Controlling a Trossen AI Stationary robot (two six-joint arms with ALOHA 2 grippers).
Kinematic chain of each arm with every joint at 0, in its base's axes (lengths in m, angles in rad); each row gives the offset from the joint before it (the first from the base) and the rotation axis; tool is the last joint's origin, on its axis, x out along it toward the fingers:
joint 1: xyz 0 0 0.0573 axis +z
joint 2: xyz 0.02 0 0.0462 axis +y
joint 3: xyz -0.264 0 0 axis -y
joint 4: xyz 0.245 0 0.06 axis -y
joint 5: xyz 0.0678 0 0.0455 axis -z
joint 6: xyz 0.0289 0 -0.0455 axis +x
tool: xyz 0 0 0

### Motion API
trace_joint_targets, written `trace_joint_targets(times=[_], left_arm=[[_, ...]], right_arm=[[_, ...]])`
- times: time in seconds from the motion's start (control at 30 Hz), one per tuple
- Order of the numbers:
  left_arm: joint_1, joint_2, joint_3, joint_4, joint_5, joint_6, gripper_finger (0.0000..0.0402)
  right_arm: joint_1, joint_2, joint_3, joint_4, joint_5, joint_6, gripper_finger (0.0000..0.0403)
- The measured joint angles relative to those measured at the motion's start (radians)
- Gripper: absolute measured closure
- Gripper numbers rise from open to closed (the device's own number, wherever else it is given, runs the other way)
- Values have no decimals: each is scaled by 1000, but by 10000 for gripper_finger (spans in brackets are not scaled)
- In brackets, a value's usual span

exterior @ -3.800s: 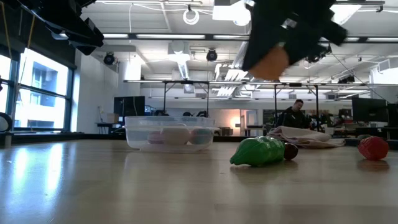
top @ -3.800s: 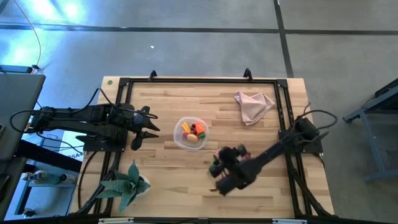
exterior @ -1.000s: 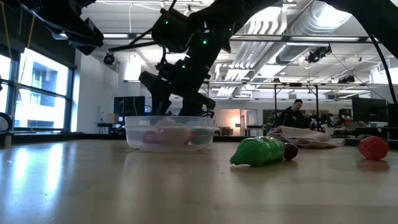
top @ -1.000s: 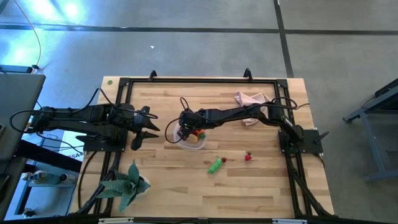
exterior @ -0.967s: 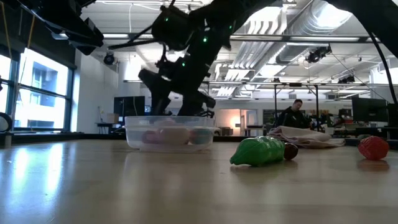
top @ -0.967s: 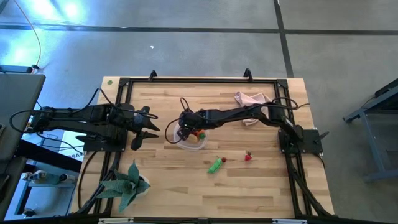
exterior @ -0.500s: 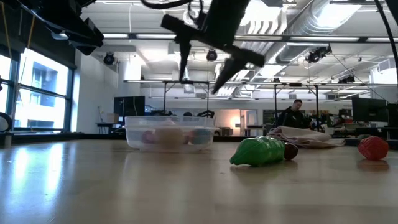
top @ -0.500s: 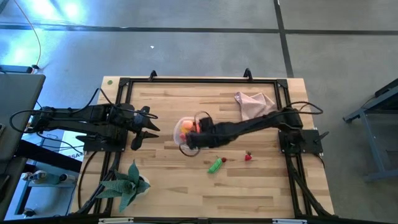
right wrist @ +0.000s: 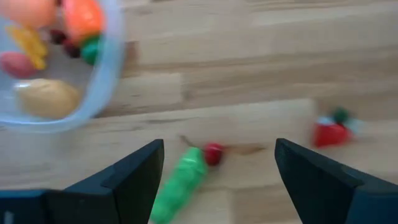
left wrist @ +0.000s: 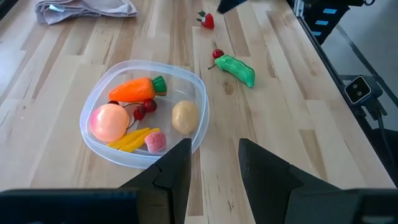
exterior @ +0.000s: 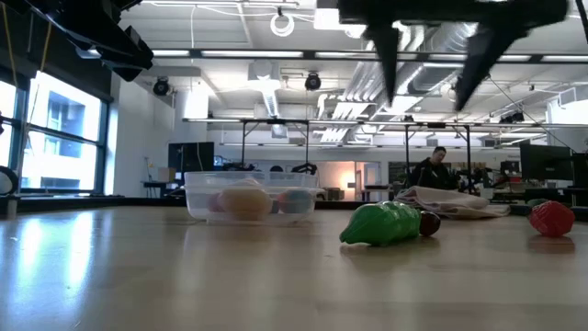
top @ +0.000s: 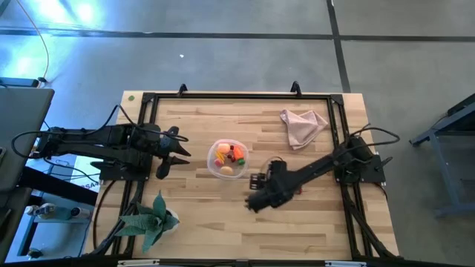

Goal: Pick and placing Produce into tupperware
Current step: Put the strawberry into the transparent bin

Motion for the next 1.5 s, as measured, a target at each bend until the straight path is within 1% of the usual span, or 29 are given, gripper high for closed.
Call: trace_joint_targets(times=[0.1,0.23,0.33,0.47,0.57,0.73,0.8,0.93,1.1,1.27,1.5], left_arm=[[0,0,0,0,0,0,279],[0,0,0,1,0,0,279],[0,0,0,0,0,0,279],[0,0,0,0,0,0,279],[0,0,0,0,0,0,279],[0,0,0,0,0,0,279],[0,0,0,0,0,0,279],[0,0,0,0,0,0,279],[0,0,0,0,0,0,279],[0,0,0,0,0,0,279],[0,0,0,0,0,0,279]], right_arm=[[47,-13,0,-98,-19,119,105],[95,-33,0,-166,-65,240,105],[113,-69,-22,-164,-85,276,105],[109,-149,-122,-151,-111,288,105],[88,-235,-252,-52,-131,282,105],[42,-378,-524,255,-161,210,105],[30,-417,-620,376,-176,209,105],[24,-461,-756,514,-197,247,105],[43,-471,-825,583,-240,321,105],[55,-469,-845,584,-260,362,105],[41,-469,-892,619,-282,367,105]])
